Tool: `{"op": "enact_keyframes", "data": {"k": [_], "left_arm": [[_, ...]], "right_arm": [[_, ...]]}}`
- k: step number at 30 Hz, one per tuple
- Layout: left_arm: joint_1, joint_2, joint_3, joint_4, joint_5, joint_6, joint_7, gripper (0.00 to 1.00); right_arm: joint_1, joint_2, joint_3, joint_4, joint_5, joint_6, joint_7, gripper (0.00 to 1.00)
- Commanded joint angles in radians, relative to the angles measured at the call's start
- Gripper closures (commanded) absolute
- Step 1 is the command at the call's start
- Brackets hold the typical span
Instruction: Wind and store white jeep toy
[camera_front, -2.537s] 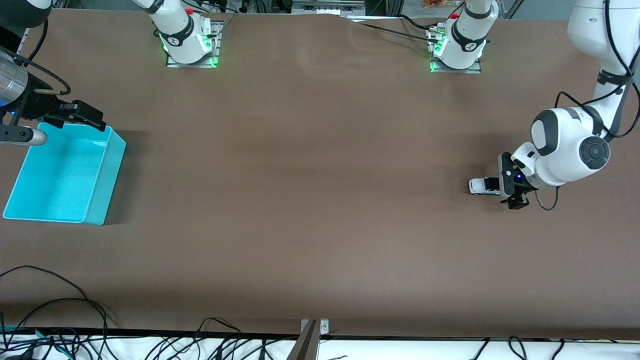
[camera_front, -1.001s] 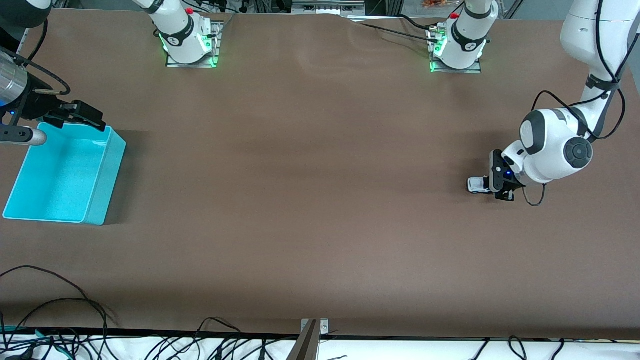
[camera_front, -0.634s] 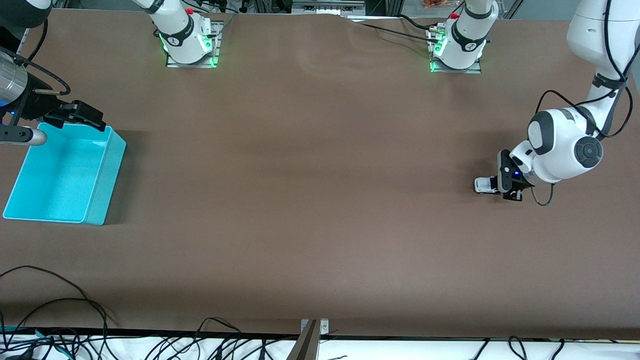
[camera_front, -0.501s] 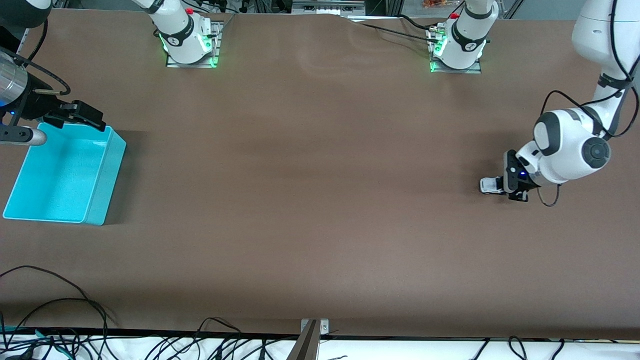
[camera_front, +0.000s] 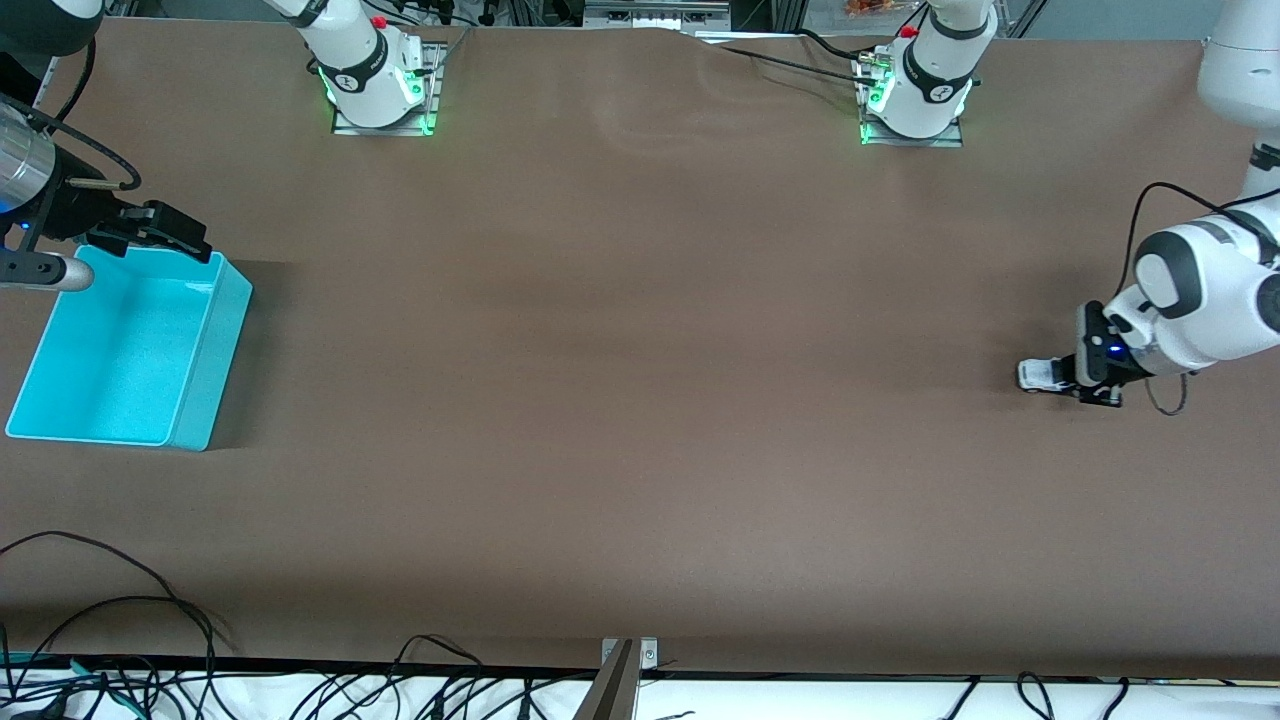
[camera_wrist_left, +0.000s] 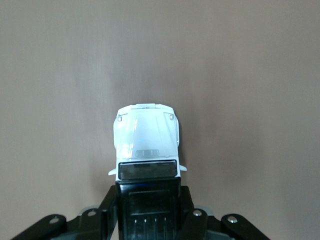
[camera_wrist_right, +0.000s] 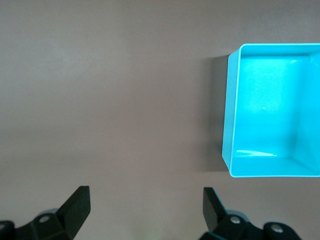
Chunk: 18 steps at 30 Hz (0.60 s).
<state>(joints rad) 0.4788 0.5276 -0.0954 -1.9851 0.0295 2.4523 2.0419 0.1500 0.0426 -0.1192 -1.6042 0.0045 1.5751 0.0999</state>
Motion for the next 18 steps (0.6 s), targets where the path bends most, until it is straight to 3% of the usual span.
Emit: {"op": "enact_keyframes", "data": {"k": [1, 18], "left_arm": [[0.061, 0.161, 0.000, 0.063, 0.030, 0.033, 0.086, 0.88], [0.155, 0.181, 0.000, 0.106, 0.032, 0.033, 0.152, 0.88]], "right_arm": [[0.003, -0.007, -0.004, -0.002, -0.009, -0.007, 0.001, 0.00], [0.003, -0.007, -0.004, -0.002, -0.009, -0.006, 0.001, 0.00]]}}
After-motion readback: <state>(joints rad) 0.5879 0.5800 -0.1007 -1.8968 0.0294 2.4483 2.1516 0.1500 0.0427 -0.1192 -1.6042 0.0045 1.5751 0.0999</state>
